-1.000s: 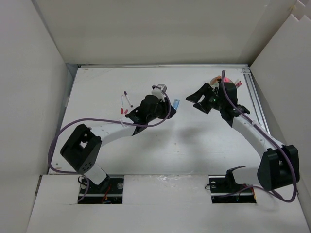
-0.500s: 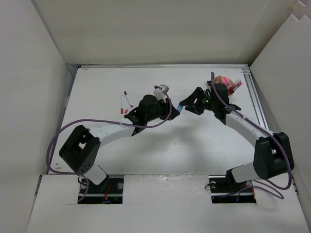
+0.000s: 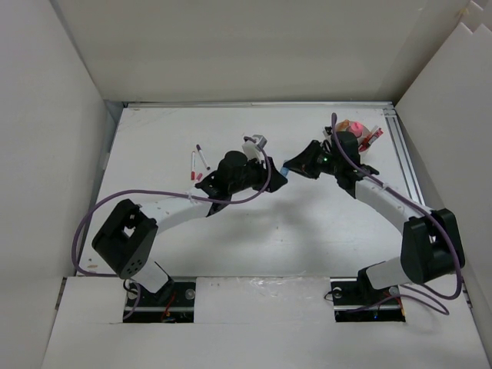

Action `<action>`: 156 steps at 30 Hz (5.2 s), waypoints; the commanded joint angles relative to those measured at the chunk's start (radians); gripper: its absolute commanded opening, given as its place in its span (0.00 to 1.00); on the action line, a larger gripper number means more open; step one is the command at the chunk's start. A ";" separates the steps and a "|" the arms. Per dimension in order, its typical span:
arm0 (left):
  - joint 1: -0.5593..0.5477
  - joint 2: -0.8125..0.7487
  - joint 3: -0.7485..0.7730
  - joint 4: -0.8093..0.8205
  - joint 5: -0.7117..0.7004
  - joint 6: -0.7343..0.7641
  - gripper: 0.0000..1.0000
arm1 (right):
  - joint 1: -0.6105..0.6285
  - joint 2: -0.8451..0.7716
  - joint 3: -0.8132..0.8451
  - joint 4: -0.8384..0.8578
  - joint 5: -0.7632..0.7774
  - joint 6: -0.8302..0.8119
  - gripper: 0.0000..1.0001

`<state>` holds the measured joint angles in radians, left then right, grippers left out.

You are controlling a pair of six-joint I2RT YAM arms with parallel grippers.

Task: Sort the stationery into containers
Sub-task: Place the stationery in the storage box, then pick up the pen from the center of the board.

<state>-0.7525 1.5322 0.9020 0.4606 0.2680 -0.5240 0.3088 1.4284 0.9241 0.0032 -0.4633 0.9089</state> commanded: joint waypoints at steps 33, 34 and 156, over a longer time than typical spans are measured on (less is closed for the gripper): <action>-0.002 -0.228 -0.173 -0.016 -0.173 0.156 0.86 | -0.367 0.538 0.964 -0.494 1.187 -0.062 0.01; -0.002 -0.239 -0.173 -0.016 -0.173 0.147 0.86 | -0.367 0.538 0.964 -0.494 1.198 -0.073 0.01; 0.185 0.246 0.100 -0.422 -0.273 0.194 0.46 | 0.174 -0.315 -0.104 -0.108 0.631 0.050 0.43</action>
<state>-0.5697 1.8156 1.0397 0.0650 -0.0631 -0.3195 0.4664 1.1080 0.7826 -0.1631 0.1715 0.9649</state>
